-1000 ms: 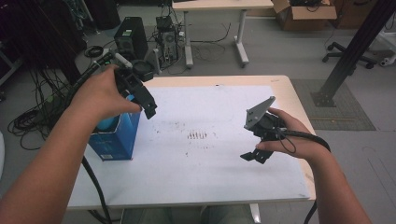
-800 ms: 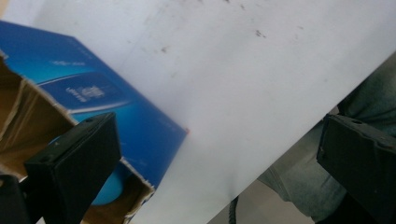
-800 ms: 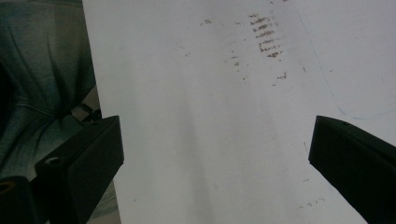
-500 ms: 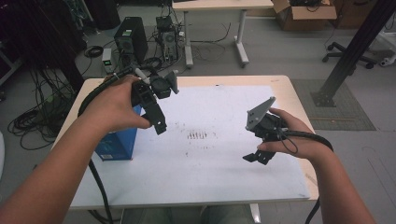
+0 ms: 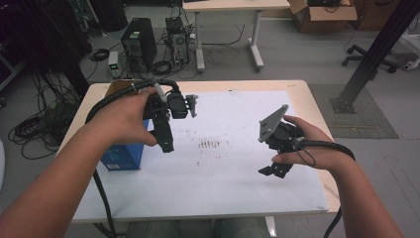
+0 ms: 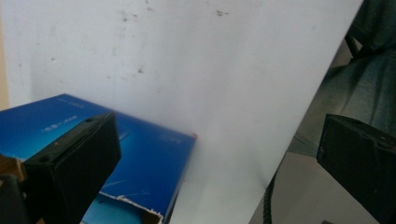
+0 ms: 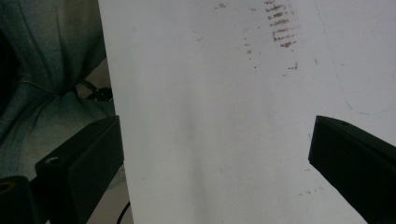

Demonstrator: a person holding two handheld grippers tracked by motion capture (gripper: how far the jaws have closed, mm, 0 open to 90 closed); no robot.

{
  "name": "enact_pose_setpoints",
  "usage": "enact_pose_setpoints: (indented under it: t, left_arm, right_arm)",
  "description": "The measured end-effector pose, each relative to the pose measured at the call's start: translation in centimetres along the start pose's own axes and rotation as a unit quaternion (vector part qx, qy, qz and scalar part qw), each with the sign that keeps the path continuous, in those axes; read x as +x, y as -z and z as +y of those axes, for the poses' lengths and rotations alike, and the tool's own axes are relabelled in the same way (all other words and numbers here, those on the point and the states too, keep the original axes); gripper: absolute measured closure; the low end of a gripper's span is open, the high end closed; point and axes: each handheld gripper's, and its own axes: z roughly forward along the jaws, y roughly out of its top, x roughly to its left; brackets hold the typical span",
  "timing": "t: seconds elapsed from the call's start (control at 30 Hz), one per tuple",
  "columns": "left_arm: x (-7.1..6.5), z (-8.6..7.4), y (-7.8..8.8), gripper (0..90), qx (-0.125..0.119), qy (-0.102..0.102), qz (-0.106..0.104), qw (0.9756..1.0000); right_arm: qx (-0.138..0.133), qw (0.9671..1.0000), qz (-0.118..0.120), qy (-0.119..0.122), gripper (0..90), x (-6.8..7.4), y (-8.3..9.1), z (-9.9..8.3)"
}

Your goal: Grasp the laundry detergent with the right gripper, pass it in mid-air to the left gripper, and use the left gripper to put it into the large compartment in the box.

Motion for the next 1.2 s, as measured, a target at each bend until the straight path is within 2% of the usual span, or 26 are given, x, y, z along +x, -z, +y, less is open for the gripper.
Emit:
enact_pose_setpoints:
  t: [0.17, 0.37, 0.53, 0.7, 0.93, 1.2]
  left_arm:
    - [-0.5, 0.2, -0.4, 0.3, -0.002, -0.036, -0.003, 0.9994]
    - [-0.5, 0.0, -0.9, 0.3, -0.01, -0.053, -0.024, 0.9982]
    - [-0.3, -0.1, -1.3, 0.2, -0.005, -0.069, -0.029, 0.9972]
    - [-0.1, 0.2, -1.5, 0.2, -0.009, -0.076, -0.039, 0.9963]
    - [0.3, 0.6, -1.9, 0.2, -0.002, -0.081, -0.038, 0.996]
    - [0.8, 0.4, -2.0, 0.2, 0.0, -0.074, -0.04, 0.9964]
  right_arm:
    - [0.009, 0.9999, 0.005, 0.01, 3.4, 0.1, -0.1, 0.2]
    - [0.019, 0.9997, 0.01, 0.015, 3.5, -0.3, -0.2, 0.6]
    - [0.035, 0.9991, 0.016, 0.018, 3.5, -0.9, -0.6, 0.9]
    - [0.048, 0.9985, 0.021, 0.017, 3.6, -1.5, -0.9, 1.1]
    - [0.048, 0.9985, 0.022, 0.015, 3.8, -1.9, -1.1, 1.1]
    - [0.047, 0.9986, 0.02, 0.011, 3.7, -2.1, -1.0, 0.8]
